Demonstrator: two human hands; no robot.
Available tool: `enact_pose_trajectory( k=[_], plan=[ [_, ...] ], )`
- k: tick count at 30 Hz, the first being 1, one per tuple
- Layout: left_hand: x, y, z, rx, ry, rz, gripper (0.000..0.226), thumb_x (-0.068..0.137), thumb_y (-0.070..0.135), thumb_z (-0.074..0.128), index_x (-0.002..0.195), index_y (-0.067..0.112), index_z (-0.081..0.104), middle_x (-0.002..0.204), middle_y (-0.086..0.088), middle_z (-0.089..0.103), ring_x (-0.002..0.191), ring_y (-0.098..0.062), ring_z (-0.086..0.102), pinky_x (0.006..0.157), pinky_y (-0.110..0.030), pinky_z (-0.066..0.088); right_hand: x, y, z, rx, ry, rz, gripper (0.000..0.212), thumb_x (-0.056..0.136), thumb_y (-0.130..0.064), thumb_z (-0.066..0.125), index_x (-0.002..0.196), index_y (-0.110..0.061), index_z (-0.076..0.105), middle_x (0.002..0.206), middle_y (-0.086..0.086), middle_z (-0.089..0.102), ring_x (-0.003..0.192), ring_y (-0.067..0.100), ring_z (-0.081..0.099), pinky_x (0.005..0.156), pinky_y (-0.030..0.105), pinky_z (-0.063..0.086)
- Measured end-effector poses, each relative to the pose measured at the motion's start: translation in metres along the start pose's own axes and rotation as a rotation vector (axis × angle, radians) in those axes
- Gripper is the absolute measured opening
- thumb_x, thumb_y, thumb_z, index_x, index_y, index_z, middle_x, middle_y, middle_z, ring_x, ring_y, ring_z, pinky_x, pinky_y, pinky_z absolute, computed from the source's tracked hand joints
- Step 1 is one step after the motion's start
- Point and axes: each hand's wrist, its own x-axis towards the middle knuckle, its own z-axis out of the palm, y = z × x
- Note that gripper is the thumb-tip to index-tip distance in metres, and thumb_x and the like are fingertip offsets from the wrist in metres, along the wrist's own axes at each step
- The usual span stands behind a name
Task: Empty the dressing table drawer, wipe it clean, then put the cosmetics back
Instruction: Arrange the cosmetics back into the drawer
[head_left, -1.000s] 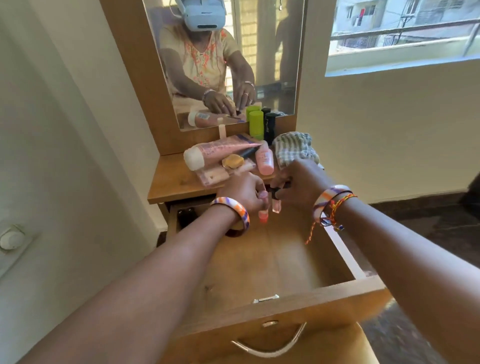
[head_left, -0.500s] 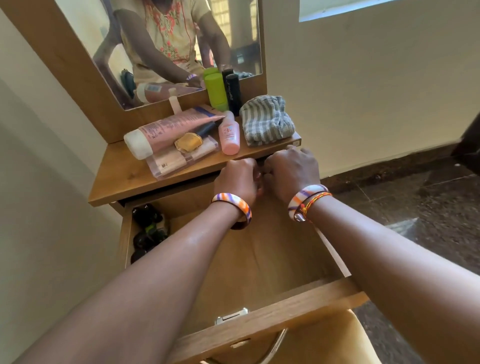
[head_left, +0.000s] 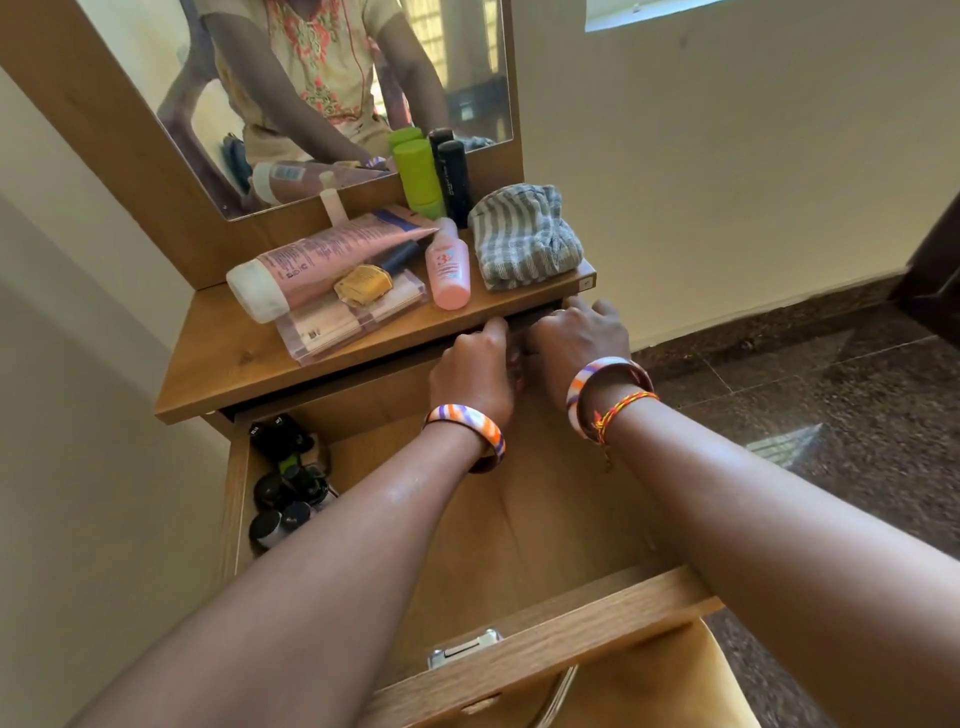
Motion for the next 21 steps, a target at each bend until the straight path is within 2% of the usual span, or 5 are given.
enact_pose_trajectory(
  k=[5, 10, 21],
  plan=[
    [0.0011, -0.0020, 0.0047, -0.010, 0.009, 0.004, 0.018, 0.095, 0.018, 0.051, 0.112, 0.012, 0.054, 0.105, -0.012, 0.067, 0.095, -0.032, 0.066, 0.073, -0.040, 0.056, -0.0015, -0.0008, -0.0020, -0.026, -0.014, -0.044, 0.019, 0.090, -0.019, 0.050, 0.095, -0.014, 0.068, 0.100, 0.007, 0.069, 0.110, 0.026, 0.049, 0.090, 0.035, 0.035],
    [-0.0004, -0.0023, 0.0060, 0.049, -0.040, 0.009, 0.026, 0.095, 0.019, 0.048, 0.121, 0.015, 0.050, 0.112, -0.011, 0.062, 0.101, -0.034, 0.062, 0.074, -0.040, 0.052, -0.0034, -0.0023, -0.0032, -0.051, -0.005, -0.047, 0.022, 0.089, -0.013, 0.047, 0.096, -0.010, 0.068, 0.100, 0.007, 0.069, 0.113, 0.027, 0.046, 0.092, 0.036, 0.033],
    [-0.0075, -0.0020, 0.0017, 0.069, -0.057, 0.010, 0.028, 0.096, 0.018, 0.047, 0.124, 0.017, 0.047, 0.111, -0.010, 0.064, 0.101, -0.032, 0.063, 0.075, -0.038, 0.053, -0.0051, -0.0024, -0.0001, -0.031, 0.024, -0.047, 0.023, 0.091, -0.016, 0.048, 0.102, -0.015, 0.068, 0.103, 0.005, 0.068, 0.111, 0.025, 0.047, 0.089, 0.034, 0.035]
  ],
)
